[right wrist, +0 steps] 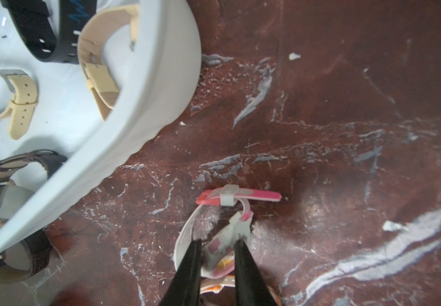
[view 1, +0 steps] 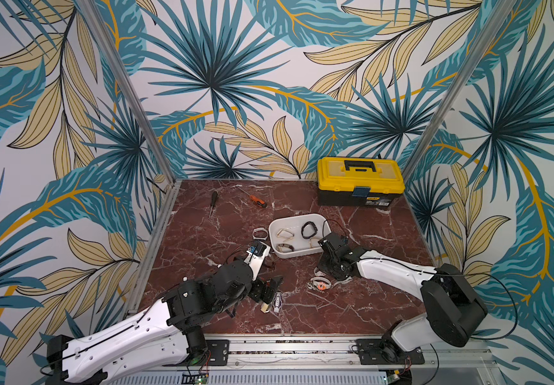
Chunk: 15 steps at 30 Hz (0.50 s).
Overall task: Put the watch into the storage box
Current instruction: Pick up the watch at the center of the board.
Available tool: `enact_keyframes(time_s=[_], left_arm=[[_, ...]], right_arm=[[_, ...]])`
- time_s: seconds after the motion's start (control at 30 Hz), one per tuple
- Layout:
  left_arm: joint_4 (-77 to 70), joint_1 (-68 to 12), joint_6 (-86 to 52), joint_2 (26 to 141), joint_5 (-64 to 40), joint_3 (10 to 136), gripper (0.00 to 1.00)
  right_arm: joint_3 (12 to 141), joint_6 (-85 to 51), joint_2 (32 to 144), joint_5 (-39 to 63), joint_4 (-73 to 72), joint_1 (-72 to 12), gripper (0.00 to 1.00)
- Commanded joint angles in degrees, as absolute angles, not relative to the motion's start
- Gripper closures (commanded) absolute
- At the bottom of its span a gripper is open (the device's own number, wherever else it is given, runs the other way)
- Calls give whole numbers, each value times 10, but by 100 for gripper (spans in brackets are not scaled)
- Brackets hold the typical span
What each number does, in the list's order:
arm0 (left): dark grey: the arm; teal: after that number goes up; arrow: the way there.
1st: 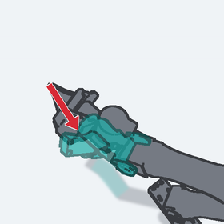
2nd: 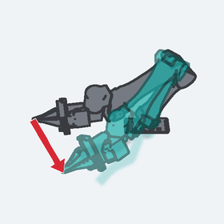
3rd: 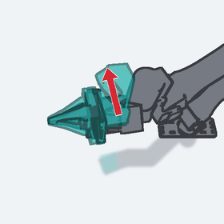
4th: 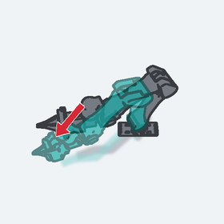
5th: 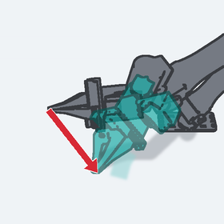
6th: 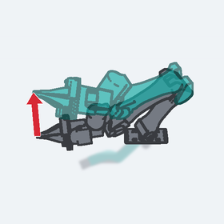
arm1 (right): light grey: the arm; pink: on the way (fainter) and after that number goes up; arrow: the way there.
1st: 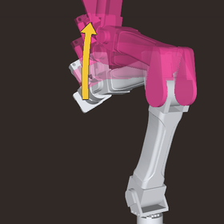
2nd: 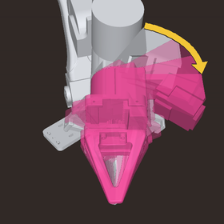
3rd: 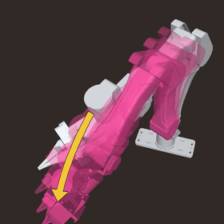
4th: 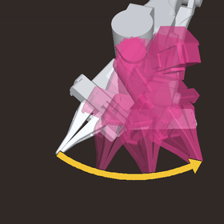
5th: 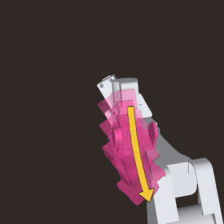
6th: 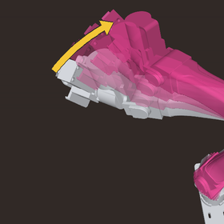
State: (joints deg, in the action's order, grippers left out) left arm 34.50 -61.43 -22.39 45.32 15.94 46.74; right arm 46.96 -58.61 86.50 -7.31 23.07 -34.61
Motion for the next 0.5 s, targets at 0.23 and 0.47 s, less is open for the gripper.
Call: enact_keyframes(time_s=[0.23,0.47], left_arm=[[331,-615,-229,446,179,442,0],[320,-615,-229,446,180,434,0]], right_arm=[[487,-542,835,-102,295,-348,81],[502,-527,803,-96,322,-349,63]])
